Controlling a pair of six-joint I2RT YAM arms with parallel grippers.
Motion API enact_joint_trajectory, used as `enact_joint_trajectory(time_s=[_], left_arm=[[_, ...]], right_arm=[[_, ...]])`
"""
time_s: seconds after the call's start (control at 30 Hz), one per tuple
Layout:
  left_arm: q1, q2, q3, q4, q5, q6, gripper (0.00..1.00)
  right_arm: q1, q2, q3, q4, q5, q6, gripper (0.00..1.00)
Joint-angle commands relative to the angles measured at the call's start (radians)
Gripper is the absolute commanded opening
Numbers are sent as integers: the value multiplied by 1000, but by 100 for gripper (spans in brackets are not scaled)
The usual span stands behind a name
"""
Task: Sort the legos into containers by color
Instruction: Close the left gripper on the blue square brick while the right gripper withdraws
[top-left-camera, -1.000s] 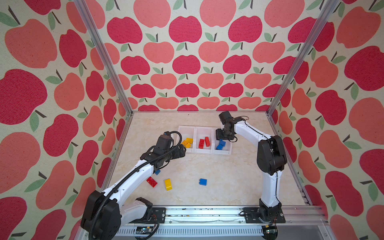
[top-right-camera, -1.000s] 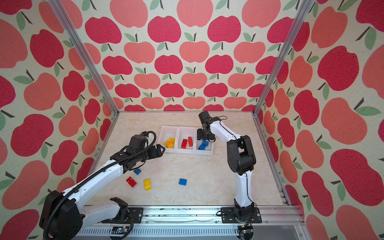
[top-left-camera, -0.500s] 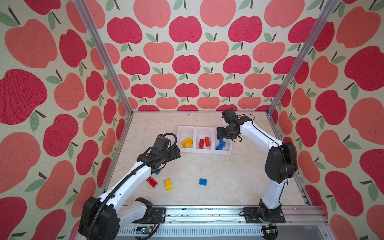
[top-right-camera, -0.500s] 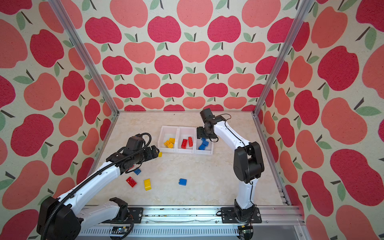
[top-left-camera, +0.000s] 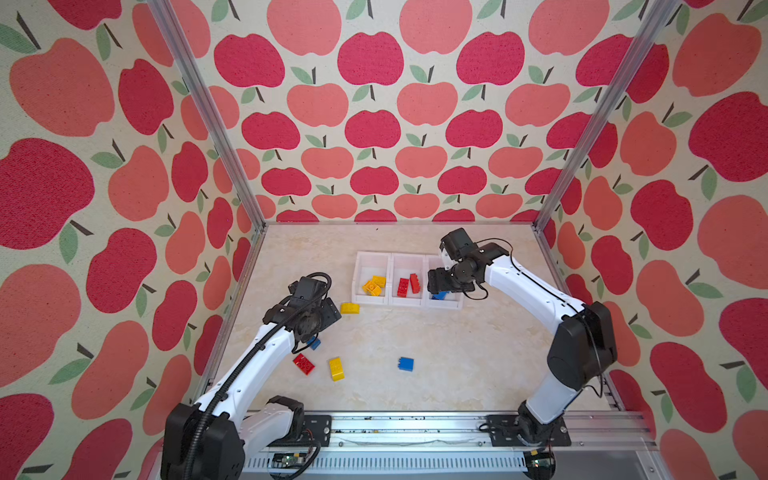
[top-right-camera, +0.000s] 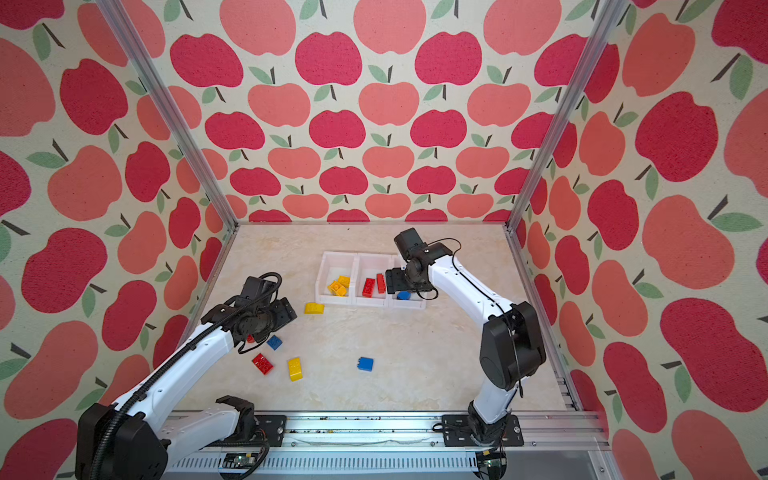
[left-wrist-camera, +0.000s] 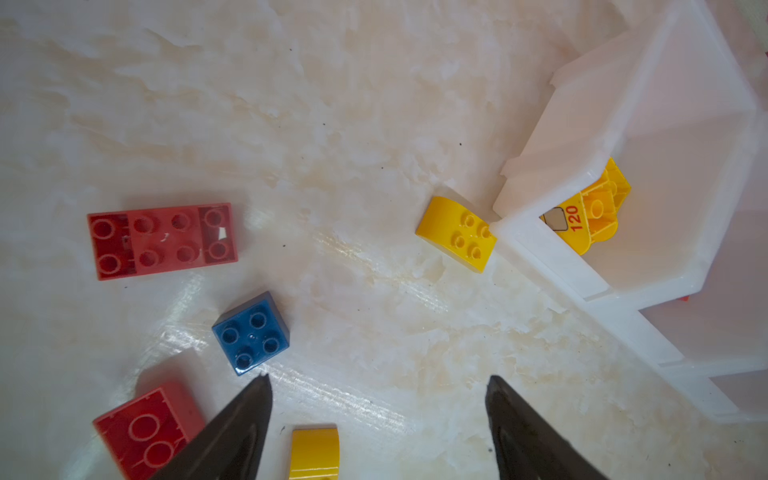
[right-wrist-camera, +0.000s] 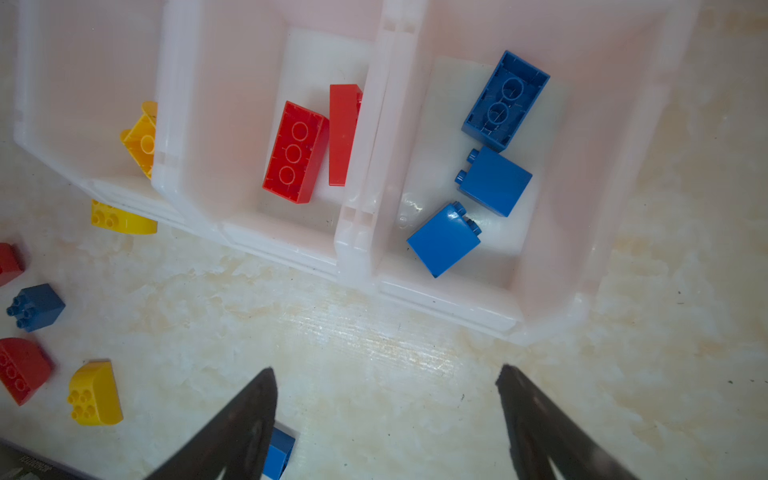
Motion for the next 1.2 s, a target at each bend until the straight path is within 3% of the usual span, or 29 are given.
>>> enact_joint_trajectory(time_s=[0.0, 0.4, 0.93, 1.17], left_arm=[[43, 37, -3, -76, 25, -39, 80], [106, 176, -14, -101, 43, -36, 76], [107, 275, -61, -26, 22, -43, 71], [107, 306, -62, -7, 0, -45, 65]], right_arm=[[10, -37, -30, -25, -28, 27, 86], [21, -68, -61, -10, -32, 46, 87], [22, -90, -88, -12, -20, 51, 87], [22, -96, -93, -11, -15, 53, 86]])
